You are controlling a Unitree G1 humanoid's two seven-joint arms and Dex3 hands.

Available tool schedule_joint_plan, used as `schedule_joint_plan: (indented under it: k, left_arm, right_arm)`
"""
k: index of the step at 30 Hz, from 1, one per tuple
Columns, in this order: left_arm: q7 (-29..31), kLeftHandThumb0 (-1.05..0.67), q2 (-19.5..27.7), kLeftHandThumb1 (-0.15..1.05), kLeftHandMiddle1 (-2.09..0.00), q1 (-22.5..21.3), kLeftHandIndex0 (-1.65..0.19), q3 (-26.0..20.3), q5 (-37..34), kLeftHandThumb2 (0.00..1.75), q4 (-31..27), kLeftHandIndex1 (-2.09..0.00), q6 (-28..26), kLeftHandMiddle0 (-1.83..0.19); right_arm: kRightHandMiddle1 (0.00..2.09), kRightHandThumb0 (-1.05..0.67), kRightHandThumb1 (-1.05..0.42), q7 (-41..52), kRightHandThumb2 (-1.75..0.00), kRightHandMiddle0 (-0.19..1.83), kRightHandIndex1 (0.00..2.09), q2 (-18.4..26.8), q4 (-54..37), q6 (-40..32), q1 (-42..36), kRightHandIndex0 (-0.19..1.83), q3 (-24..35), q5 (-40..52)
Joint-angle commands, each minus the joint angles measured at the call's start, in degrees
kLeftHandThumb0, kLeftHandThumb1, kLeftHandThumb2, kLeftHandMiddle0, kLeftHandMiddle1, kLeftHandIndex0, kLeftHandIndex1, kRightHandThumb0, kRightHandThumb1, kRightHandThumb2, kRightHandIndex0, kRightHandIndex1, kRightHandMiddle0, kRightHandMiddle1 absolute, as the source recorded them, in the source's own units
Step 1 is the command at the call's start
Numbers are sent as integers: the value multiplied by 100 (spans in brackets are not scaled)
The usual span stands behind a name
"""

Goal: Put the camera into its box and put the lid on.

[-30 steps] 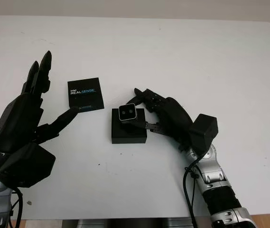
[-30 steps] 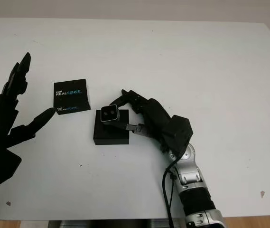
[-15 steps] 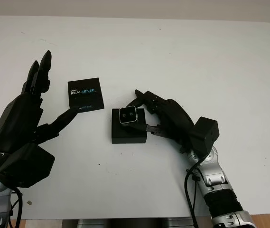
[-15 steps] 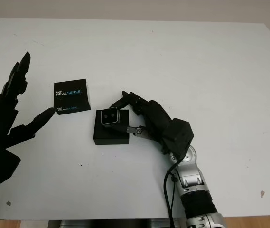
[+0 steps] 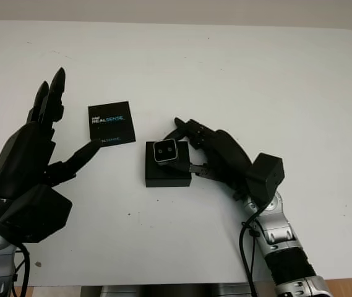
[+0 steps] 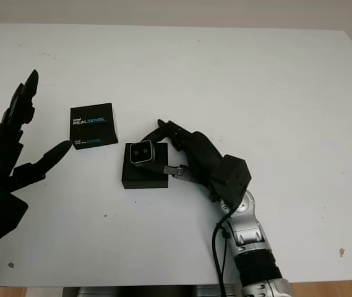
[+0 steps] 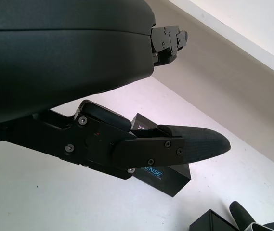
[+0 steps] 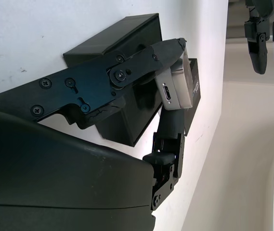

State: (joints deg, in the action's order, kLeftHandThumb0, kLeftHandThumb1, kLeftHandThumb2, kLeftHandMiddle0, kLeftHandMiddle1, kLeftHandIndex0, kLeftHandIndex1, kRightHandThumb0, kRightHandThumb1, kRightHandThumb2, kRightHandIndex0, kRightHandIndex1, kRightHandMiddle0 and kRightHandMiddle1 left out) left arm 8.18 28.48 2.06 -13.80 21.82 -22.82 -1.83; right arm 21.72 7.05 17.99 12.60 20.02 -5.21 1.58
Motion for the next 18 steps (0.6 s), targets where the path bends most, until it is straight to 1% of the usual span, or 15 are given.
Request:
schedule_joint_plan:
  k: [1,18]
  left_arm:
    - [6,-83,1,105,0,75,16,-3,15,47,-92,-5,5,19]
    - [-2,-83,17,105,0,75,15,-10,87,48,-117,-6,4,19]
  right_arm:
    - [164,-48,-102,-9,-5,38,5,-46,-48,-59,-161,10,-37,24]
    - [164,-51,-101,-42,-5,38,5,-70,-18,-111,-162,11,-53,0]
